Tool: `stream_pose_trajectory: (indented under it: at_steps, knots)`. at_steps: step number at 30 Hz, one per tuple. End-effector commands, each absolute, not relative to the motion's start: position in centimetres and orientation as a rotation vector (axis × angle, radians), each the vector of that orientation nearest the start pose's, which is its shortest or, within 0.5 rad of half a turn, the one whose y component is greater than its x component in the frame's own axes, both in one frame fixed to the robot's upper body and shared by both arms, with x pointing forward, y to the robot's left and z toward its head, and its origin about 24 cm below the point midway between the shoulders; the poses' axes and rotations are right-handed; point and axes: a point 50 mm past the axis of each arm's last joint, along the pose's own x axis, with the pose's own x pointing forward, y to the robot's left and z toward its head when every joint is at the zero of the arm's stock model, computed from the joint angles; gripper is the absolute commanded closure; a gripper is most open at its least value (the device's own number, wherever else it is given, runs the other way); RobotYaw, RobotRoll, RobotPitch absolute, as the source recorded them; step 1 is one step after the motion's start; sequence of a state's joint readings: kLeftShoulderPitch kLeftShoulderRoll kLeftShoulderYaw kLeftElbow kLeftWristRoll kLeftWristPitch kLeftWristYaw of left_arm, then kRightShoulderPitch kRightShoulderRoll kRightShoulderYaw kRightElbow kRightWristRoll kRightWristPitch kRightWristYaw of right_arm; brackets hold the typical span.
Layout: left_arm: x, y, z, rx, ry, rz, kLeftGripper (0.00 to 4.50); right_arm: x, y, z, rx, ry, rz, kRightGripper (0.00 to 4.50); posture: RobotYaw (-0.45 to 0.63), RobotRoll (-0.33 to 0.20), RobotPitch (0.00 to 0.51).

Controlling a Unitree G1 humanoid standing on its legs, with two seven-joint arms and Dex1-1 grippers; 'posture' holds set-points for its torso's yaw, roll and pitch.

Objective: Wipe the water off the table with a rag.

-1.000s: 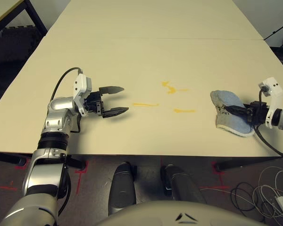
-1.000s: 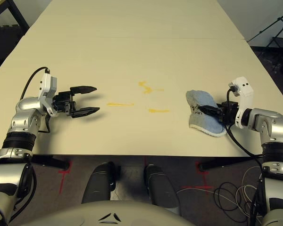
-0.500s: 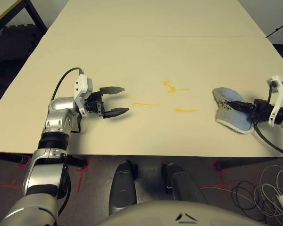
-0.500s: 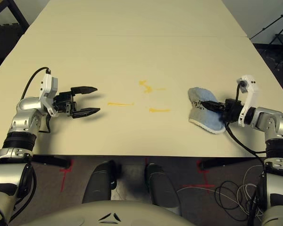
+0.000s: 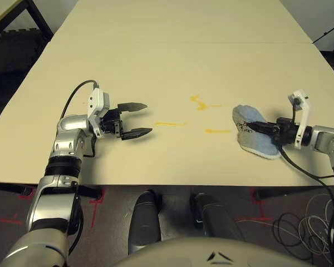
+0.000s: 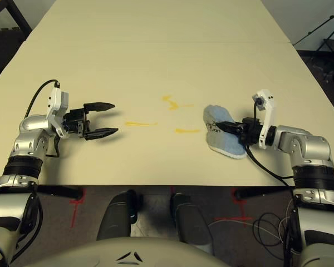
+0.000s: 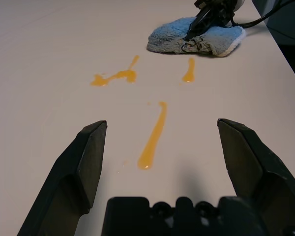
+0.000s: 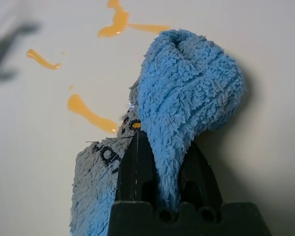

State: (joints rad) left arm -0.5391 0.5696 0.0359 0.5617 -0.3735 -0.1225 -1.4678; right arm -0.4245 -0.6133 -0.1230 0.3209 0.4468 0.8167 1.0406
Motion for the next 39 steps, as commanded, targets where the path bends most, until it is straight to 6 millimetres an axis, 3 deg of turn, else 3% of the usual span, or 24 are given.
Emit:
stream_pose_trajectory:
  at_steps: [1,15,20,27,31,39]
  knots:
    - [30.5,22.6,11.8,0.259,-0.008,-1.307,0.0,28.6,-21.1,6.4,0.314,0.672,0.901,4.25,0.09,0.0,0.168]
    - [30.4,22.6,11.7,0.261,-0.01,-1.301,0.0,29.6,-14.0,6.6,0.296,0.658,1.044,4.25,0.11,0.0,0.168]
    - [30.3,22.7,11.7,0.261,-0.01,-1.296,0.0,29.3,-13.2,6.5,0.282,0.669,1.073,4.25,0.11,0.0,0.168]
    - [30.3,22.7,11.6,0.258,-0.011,-1.293,0.0,29.3,-16.4,7.3,0.257,0.664,1.014,4.25,0.11,0.0,0.167]
    - [30.3,22.7,11.5,0.258,-0.01,-1.292,0.0,29.2,-20.2,8.3,0.235,0.651,0.937,4.25,0.1,0.0,0.167]
    - [30.5,22.6,11.5,0.258,-0.009,-1.297,0.0,28.8,-25.9,10.0,0.199,0.636,0.809,4.25,0.09,0.0,0.167]
